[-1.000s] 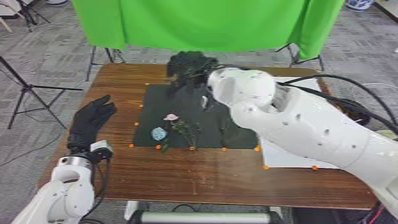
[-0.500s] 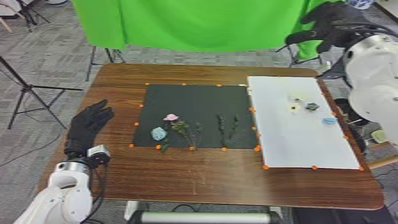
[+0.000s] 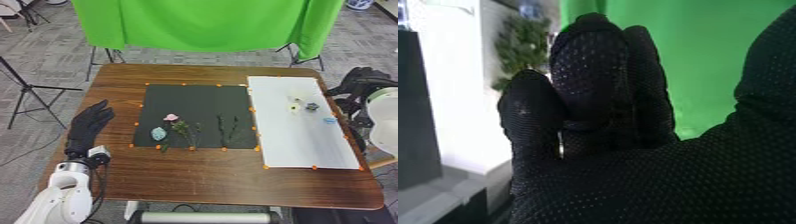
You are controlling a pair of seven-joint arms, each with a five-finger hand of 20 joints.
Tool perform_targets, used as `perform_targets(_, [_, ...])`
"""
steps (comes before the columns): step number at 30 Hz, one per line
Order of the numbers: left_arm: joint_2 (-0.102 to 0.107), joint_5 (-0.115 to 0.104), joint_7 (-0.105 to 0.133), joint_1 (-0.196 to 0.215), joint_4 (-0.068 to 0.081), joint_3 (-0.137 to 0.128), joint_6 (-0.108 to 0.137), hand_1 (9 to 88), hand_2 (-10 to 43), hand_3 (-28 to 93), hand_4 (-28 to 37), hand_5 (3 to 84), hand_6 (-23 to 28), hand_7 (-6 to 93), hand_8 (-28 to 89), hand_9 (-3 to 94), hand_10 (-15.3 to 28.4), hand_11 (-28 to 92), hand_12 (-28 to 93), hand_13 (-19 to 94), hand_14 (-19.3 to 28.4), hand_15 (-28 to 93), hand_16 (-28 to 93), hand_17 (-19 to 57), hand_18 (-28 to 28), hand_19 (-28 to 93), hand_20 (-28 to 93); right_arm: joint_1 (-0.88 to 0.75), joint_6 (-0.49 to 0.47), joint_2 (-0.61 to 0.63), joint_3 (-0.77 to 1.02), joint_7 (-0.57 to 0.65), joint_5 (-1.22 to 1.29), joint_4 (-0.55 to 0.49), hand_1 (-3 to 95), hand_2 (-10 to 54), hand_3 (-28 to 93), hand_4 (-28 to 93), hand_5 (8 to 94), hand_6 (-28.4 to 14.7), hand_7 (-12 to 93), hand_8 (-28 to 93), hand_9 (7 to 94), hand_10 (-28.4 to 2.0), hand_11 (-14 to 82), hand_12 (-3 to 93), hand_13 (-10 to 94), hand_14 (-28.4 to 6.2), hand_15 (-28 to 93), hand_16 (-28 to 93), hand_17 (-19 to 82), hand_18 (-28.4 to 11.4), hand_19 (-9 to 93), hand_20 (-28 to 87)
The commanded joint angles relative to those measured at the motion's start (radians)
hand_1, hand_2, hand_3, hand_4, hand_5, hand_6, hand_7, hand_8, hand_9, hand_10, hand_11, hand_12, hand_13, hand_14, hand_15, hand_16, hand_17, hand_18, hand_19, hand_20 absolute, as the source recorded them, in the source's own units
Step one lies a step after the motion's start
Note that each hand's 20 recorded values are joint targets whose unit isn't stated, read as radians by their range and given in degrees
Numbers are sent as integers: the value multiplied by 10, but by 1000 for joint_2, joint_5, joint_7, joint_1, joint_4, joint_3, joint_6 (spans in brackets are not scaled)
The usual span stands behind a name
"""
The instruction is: Arrange flowers
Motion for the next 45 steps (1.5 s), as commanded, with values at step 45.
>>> perform_targets(45, [-7, 1, -13, 21, -15, -13, 0, 180, -32, 713, -283, 471, 19, 148, -70, 459, 127, 173, 113, 379, 163, 167, -12, 73, 131, 90, 159, 695, 458, -142, -699, -226, 2, -72, 581, -95, 644, -192, 767, 22, 269, 26, 879, -101, 66, 331, 909, -21, 575, 338, 637, -123, 932, 553])
